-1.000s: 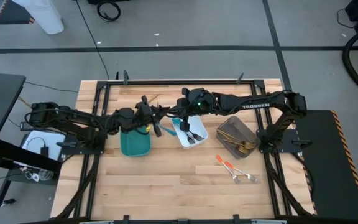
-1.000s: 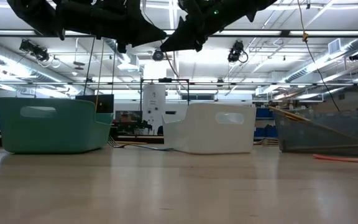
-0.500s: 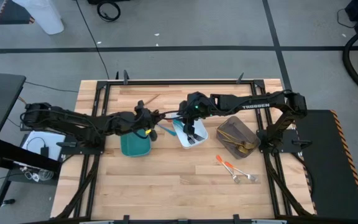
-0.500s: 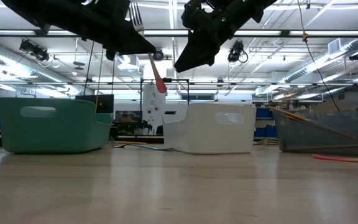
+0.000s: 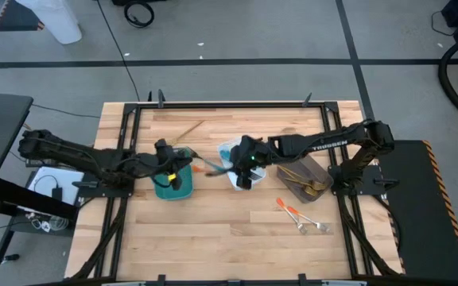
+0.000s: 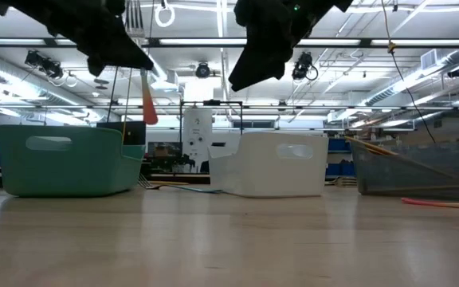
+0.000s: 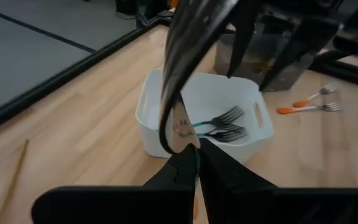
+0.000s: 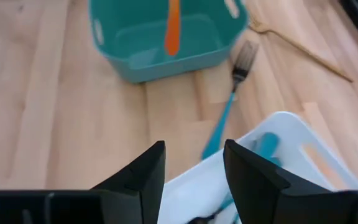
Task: Sort silverware by color (type)
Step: Put the orange fork into the green bin, then put the gold fork into the black bin
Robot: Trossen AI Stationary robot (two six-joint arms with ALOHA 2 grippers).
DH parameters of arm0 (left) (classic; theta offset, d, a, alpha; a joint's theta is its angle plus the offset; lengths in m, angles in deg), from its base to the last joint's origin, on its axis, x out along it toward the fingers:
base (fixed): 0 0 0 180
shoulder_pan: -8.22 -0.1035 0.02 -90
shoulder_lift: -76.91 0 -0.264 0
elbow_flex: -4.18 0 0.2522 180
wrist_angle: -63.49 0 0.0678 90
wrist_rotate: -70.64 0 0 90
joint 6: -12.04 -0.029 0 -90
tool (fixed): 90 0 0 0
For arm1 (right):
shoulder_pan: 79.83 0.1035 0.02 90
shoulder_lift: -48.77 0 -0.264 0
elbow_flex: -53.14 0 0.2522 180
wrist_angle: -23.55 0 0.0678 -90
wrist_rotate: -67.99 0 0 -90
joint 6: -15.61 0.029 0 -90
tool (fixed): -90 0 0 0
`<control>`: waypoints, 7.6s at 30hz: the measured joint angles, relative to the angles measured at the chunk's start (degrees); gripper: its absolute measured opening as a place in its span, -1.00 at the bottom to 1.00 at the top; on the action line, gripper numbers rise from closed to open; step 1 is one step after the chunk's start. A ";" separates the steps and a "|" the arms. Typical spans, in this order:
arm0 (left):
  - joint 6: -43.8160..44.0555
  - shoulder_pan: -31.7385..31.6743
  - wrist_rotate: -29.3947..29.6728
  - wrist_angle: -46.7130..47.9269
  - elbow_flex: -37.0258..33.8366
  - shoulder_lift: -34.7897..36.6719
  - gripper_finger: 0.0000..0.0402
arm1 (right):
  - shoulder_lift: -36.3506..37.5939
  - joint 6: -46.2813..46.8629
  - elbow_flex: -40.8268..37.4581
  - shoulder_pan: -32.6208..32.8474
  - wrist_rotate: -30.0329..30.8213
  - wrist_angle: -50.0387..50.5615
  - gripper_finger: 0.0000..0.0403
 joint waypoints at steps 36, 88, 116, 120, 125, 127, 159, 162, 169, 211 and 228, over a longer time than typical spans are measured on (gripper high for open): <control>22.08 -8.69 -25.62 34.67 8.15 -3.74 -0.92 | 0.03 2.87 -22.18 13.29 10.29 -34.26 -0.16; -2.35 -18.42 -9.86 33.26 17.88 -15.46 -0.40 | -0.09 3.41 -22.16 14.31 10.56 -33.21 -0.16; -15.51 -34.37 -8.95 6.81 6.18 -16.27 -0.40 | -0.09 3.09 -22.16 15.15 11.87 -34.71 -0.16; -12.12 -36.85 -13.70 7.13 6.08 -18.86 -0.40 | -0.09 2.37 -22.16 15.10 11.78 -35.92 -0.16; -10.97 -38.94 -15.79 6.42 6.12 -23.59 -0.40 | -0.09 2.72 -22.16 15.28 11.05 -35.77 -0.16; -10.95 -39.71 -15.77 5.64 6.12 -25.60 -0.40 | -0.09 2.99 -22.16 15.53 11.03 -35.51 -0.16; -11.32 -41.46 -20.27 -6.96 6.12 -33.13 -0.40 | -0.09 2.43 -22.16 15.87 11.19 -35.96 -0.16; -13.00 -40.57 -17.24 -7.72 6.12 -33.13 -0.40 | -0.09 2.43 -22.16 15.89 11.17 -35.95 -0.16; -13.09 -40.20 -16.53 -9.12 6.12 -33.12 -0.40 | -0.09 2.43 -22.16 16.00 10.73 -35.68 -0.16; -11.44 -44.49 -17.36 5.79 6.49 -41.35 -0.63 | -0.09 1.97 -22.16 16.87 10.53 -37.24 -0.16; -12.33 -42.83 -18.09 5.59 6.05 -40.14 -0.98 | -0.09 2.21 -22.16 16.98 10.53 -36.20 -0.16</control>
